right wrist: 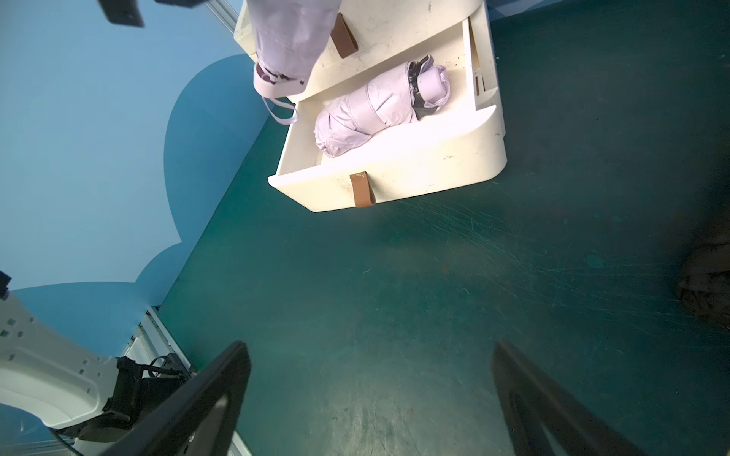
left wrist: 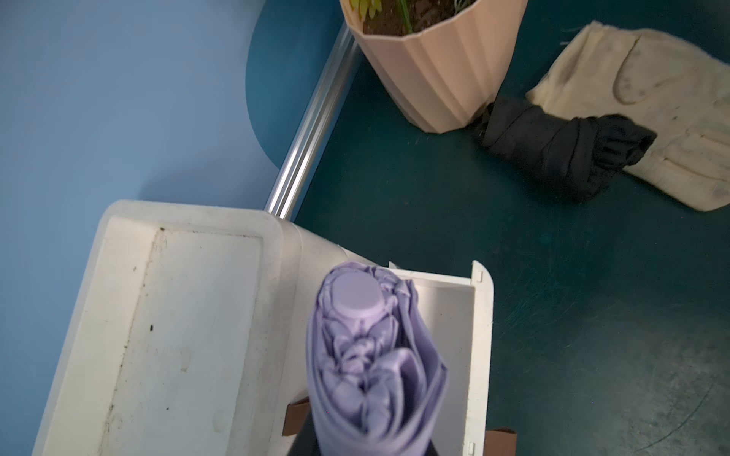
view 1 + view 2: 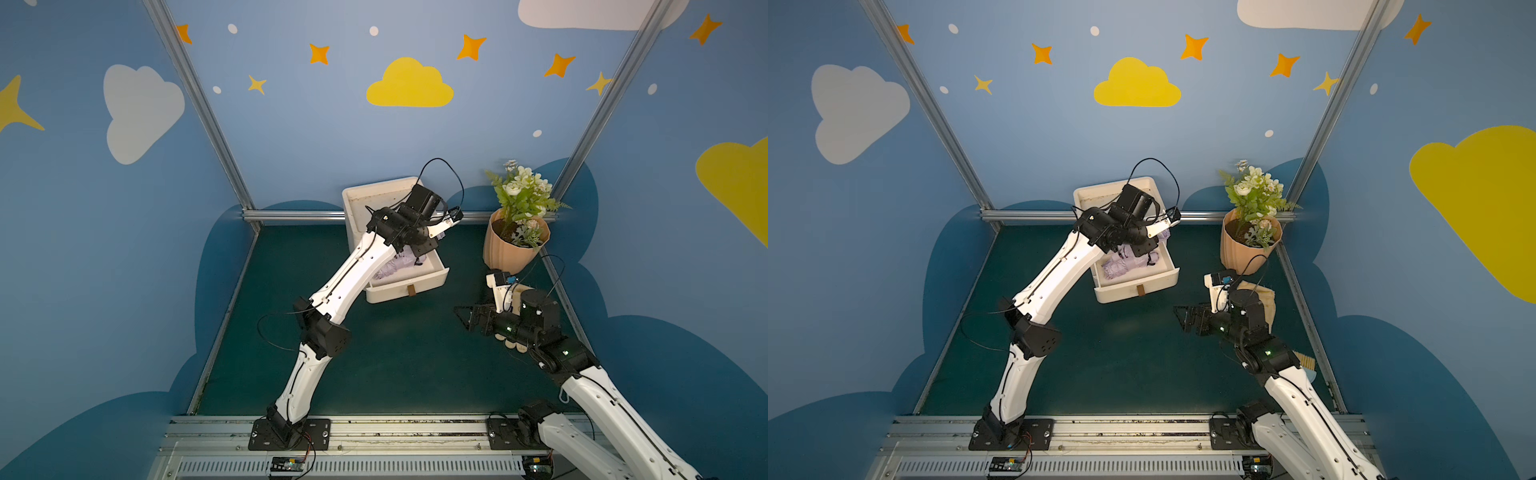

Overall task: Place the umbrella in the drawer by color
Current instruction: Place the umbrella in the drawer.

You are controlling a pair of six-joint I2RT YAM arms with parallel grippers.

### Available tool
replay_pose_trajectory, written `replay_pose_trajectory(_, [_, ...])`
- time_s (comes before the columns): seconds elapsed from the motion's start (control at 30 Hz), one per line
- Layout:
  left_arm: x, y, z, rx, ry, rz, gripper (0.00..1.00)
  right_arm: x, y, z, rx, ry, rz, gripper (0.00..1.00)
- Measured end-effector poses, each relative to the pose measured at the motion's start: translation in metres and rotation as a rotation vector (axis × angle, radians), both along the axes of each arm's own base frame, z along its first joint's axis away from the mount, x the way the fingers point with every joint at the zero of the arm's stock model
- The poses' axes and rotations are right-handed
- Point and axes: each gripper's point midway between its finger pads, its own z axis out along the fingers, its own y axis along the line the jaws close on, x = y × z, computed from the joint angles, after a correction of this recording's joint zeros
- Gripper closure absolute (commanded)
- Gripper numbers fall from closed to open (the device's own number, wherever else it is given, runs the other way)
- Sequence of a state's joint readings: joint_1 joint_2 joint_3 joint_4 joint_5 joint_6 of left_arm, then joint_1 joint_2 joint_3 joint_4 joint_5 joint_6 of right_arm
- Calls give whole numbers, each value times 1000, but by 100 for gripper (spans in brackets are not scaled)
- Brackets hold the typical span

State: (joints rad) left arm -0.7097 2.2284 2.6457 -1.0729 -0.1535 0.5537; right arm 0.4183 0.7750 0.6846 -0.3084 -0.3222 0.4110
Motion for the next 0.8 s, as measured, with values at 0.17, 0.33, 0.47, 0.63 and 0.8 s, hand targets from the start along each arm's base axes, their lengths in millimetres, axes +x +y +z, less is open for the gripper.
replay_pose_trajectory(0.17, [-5, -9, 3, -50, 22, -28, 97, 1, 0, -2, -2, 7, -1, 2])
replay_pose_trajectory(0.33, [-5, -11, -10, -58, 65, -30, 97, 2, 1, -2, 0, 8, -2, 2])
replay_pose_trajectory(0.47, [-4, -8, -40, -22, 129, -23, 97, 2, 1, -2, -1, 9, -2, 2])
replay_pose_trajectory(0.63, [2, 5, -73, 27, 195, 1, 97, 2, 0, -3, -2, 10, -3, 2])
replay_pose_trajectory(0.8, [9, 19, -92, 62, 227, 19, 97, 3, 0, -4, -5, 12, -3, 2])
